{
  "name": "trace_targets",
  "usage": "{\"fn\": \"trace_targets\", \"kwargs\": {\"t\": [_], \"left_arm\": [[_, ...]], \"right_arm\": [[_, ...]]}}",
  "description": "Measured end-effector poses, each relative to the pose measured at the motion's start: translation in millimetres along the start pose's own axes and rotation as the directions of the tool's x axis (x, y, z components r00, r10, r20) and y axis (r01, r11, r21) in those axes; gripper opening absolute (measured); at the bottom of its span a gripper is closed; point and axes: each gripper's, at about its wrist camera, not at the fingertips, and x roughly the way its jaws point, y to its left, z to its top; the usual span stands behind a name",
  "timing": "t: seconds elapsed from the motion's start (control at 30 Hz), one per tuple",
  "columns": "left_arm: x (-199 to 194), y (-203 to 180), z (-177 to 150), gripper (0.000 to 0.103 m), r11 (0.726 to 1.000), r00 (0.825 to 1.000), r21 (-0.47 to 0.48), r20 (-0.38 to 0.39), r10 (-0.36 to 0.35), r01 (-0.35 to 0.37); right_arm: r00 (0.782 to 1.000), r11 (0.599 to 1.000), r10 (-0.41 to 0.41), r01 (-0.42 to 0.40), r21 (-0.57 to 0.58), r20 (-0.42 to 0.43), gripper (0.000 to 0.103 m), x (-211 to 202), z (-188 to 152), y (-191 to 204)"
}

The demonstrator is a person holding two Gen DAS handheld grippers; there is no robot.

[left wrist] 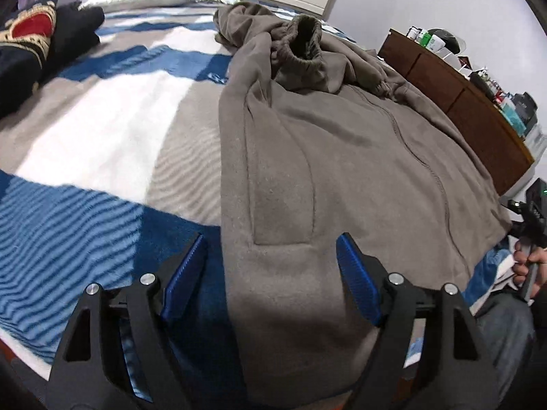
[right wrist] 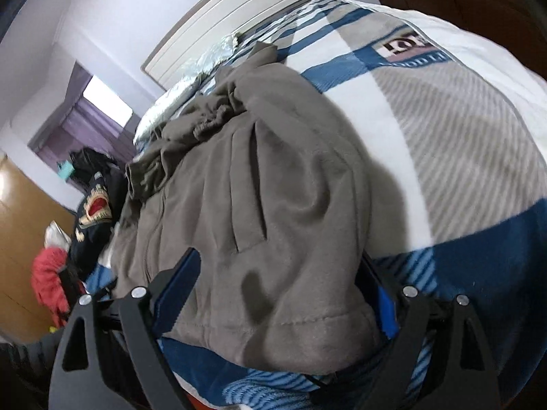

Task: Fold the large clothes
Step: 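Grasp the jacket hem with both grippers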

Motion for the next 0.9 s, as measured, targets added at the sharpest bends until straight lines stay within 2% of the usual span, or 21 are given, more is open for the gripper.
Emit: {"fn": "trace_targets", "kwargs": {"t": [0.13,0.27,0.37,0.4,0.43,0.47,0.53,0.6,0.63,0.7,0.77,0.8,0.83,0.87,0.9], "left_arm": [[-3.2,-1.5,-2.9,0.075,0.991,0.991,-0.044,-0.050,-0.127,0.125],[-1.4,-4.6,-11.6,0.075,0.984,0.980,-0.060,-0.099,-0.170,0.165],[-2.7,-5.0,-12.6,0.075,0.976,0.974,-0.090,-0.094,-0.206,0.198],[-3.8,-4.5,-11.2,0.072,0.970,0.970,-0.105,-0.088,-0.229,0.219],[-5.7,-4.9,-9.7,0.058,0.965,0.966,-0.115,-0.082,-0.247,0.237],[-8.6,-5.8,-8.4,0.050,0.963,0.966,-0.119,-0.069,-0.250,0.241],[-9.4,-6.7,-7.9,0.046,0.965,0.968,-0.117,-0.065,-0.243,0.234],[-3.1,-7.0,-9.2,0.048,0.967,0.969,-0.119,-0.081,-0.235,0.225],[1.8,-5.2,-9.9,0.052,0.965,0.967,-0.134,-0.089,-0.238,0.225],[6.2,-2.9,-8.0,0.055,0.956,0.962,-0.171,-0.089,-0.257,0.240],[6.5,-5.9,-4.0,0.056,0.948,0.958,-0.193,-0.085,-0.274,0.254],[4.4,-7.7,-2.1,0.054,0.947,0.957,-0.190,-0.080,-0.280,0.261],[2.2,-9.0,-0.2,0.039,0.947,0.957,-0.184,-0.077,-0.280,0.262],[-1.0,-9.7,1.6,0.022,0.948,0.957,-0.180,-0.072,-0.279,0.263],[-5.8,-9.9,5.4,0.016,0.945,0.956,-0.182,-0.063,-0.287,0.272]], "right_arm": [[0.999,0.998,0.034,-0.035,0.043,0.011,0.087,0.2,1.6,-5.3],[0.997,0.992,0.072,-0.074,0.097,0.020,0.087,3.1,1.1,-11.2],[0.994,0.986,0.104,-0.106,0.131,0.021,0.086,4.0,0.8,-13.1],[0.992,0.982,0.121,-0.122,0.143,0.016,0.076,3.6,0.1,-11.8],[0.989,0.978,0.146,-0.145,0.147,0.004,0.065,3.0,-0.8,-9.4],[0.986,0.974,0.169,-0.168,0.150,0.003,0.045,1.5,-2.0,-7.4],[0.974,0.961,0.227,-0.224,0.160,0.001,0.043,0.4,-5.7,-1.2],[0.986,0.976,0.168,-0.164,0.144,-0.017,0.043,4.6,-8.0,6.0],[0.989,0.980,0.145,-0.140,0.141,-0.025,0.044,7.4,-7.8,7.8],[0.994,0.982,0.105,-0.099,0.162,-0.031,0.051,12.4,-6.3,6.8],[0.997,0.983,0.050,-0.038,0.180,-0.058,0.051,19.8,-6.8,4.4],[0.996,0.981,0.039,-0.024,0.190,-0.077,0.044,23.3,-7.1,3.4],[0.995,0.978,0.047,-0.028,0.208,-0.087,0.038,24.5,-6.6,1.8],[0.994,0.969,0.068,-0.044,0.243,-0.089,0.029,24.1,-6.3,-1.1],[0.992,0.954,0.094,-0.066,0.292,-0.084,0.024,21.9,-6.2,-4.2]]}}
